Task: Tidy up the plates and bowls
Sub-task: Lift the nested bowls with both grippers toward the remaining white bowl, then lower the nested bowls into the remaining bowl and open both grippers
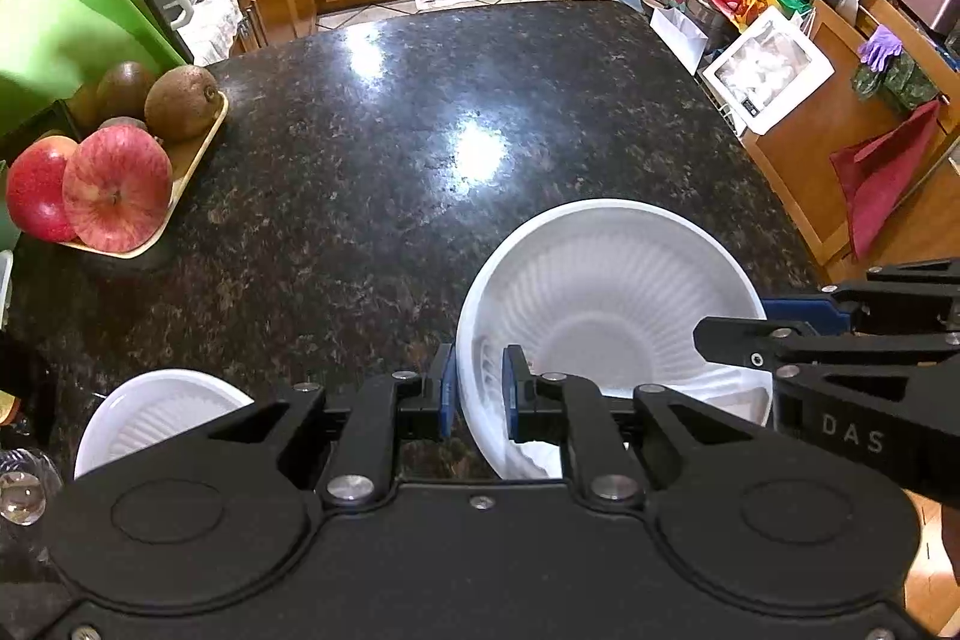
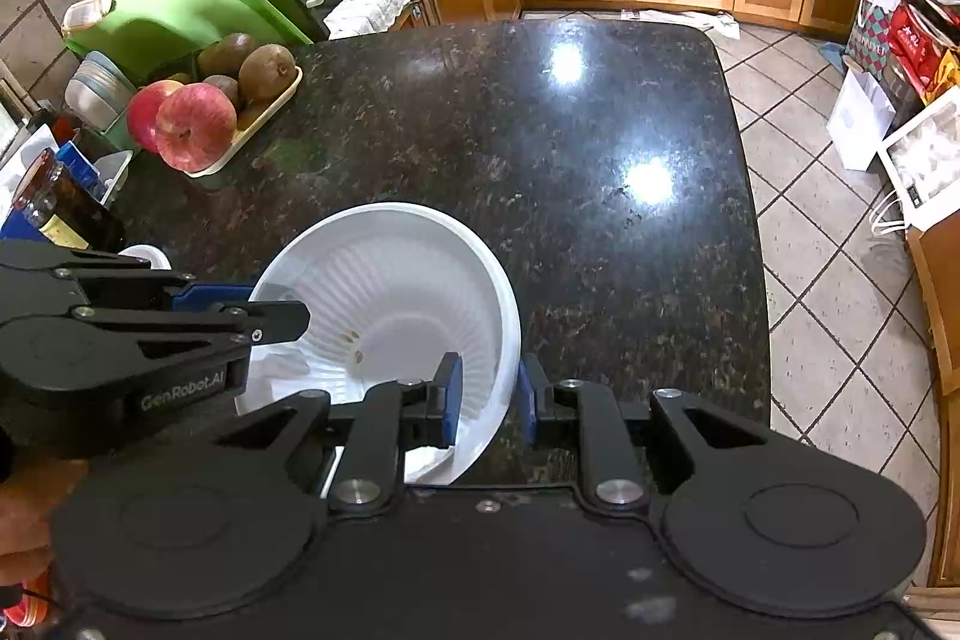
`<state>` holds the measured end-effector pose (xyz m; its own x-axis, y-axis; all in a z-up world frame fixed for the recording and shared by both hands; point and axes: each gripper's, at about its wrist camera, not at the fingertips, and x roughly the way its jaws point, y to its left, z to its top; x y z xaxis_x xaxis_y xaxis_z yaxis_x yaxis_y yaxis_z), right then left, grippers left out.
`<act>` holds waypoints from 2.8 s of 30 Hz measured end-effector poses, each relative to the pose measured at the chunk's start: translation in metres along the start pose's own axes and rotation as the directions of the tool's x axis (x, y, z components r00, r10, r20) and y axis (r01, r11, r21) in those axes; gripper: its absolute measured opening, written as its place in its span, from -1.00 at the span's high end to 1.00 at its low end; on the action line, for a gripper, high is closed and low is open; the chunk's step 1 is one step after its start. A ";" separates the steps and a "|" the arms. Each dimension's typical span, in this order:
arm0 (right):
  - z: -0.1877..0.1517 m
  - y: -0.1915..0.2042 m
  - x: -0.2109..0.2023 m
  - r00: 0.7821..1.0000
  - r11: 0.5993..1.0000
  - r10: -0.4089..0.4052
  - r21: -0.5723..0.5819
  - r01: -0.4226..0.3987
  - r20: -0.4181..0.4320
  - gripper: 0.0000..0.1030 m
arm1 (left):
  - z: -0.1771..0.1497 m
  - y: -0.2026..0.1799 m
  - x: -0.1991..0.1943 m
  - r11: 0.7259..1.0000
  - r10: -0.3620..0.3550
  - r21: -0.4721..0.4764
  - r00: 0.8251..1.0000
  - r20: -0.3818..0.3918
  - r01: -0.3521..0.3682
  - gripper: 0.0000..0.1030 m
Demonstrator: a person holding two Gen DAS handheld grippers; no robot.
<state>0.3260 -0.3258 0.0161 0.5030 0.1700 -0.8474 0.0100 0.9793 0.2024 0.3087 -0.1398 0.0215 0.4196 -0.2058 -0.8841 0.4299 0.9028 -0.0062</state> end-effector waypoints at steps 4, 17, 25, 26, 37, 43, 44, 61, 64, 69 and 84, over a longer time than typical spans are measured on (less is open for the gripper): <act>-0.005 0.002 -0.005 1.000 1.000 -0.001 0.002 0.001 0.005 0.58 | -0.004 -0.001 -0.006 1.000 -0.006 0.002 1.000 0.005 0.006 0.61; -0.016 0.013 -0.041 0.998 1.000 0.005 -0.014 -0.004 0.069 0.58 | -0.015 -0.006 -0.035 1.000 0.002 0.019 0.999 0.047 -0.003 0.61; -0.029 0.026 -0.072 0.993 0.999 0.014 -0.037 -0.010 0.114 0.58 | -0.026 -0.009 -0.067 0.999 0.010 0.032 0.995 0.097 -0.013 0.61; -0.031 0.028 -0.077 0.993 0.999 0.016 -0.041 -0.011 0.119 0.58 | -0.028 -0.009 -0.072 0.999 0.012 0.032 0.995 0.103 -0.015 0.61; -0.062 0.055 -0.127 0.983 0.994 0.051 -0.100 -0.034 0.174 0.58 | -0.056 -0.007 -0.117 0.999 0.015 0.030 0.989 0.150 -0.020 0.61; -0.090 0.070 -0.142 0.983 0.989 0.084 -0.136 -0.062 0.161 0.58 | -0.081 -0.005 -0.135 0.999 0.019 0.029 0.988 0.156 -0.024 0.61; -0.094 0.072 -0.145 0.984 0.987 0.089 -0.143 -0.067 0.157 0.58 | -0.086 -0.005 -0.138 0.999 0.020 0.029 0.988 0.156 -0.025 0.61; -0.166 0.090 -0.145 0.989 0.979 0.143 -0.154 -0.133 0.050 0.58 | -0.152 -0.001 -0.140 1.000 0.025 0.016 0.996 0.081 -0.026 0.61; -0.168 0.090 -0.139 0.989 0.981 0.145 -0.132 -0.140 0.034 0.58 | -0.154 0.000 -0.133 1.000 0.009 0.011 0.999 0.053 -0.010 0.61; -0.168 0.088 -0.130 0.990 0.984 0.139 -0.119 -0.135 0.022 0.58 | -0.157 -0.002 -0.123 1.000 0.009 0.011 0.999 0.033 -0.009 0.61; -0.163 0.076 -0.112 0.992 0.989 0.126 -0.072 -0.126 0.006 0.18 | -0.154 -0.005 -0.107 1.000 -0.024 0.011 1.000 0.006 0.024 0.07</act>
<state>0.1291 -0.2520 0.0463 0.5055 0.2918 -0.8120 -0.1152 0.9555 0.2717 0.1386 -0.0639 0.0444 0.4139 -0.2300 -0.8808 0.4483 0.8936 -0.0227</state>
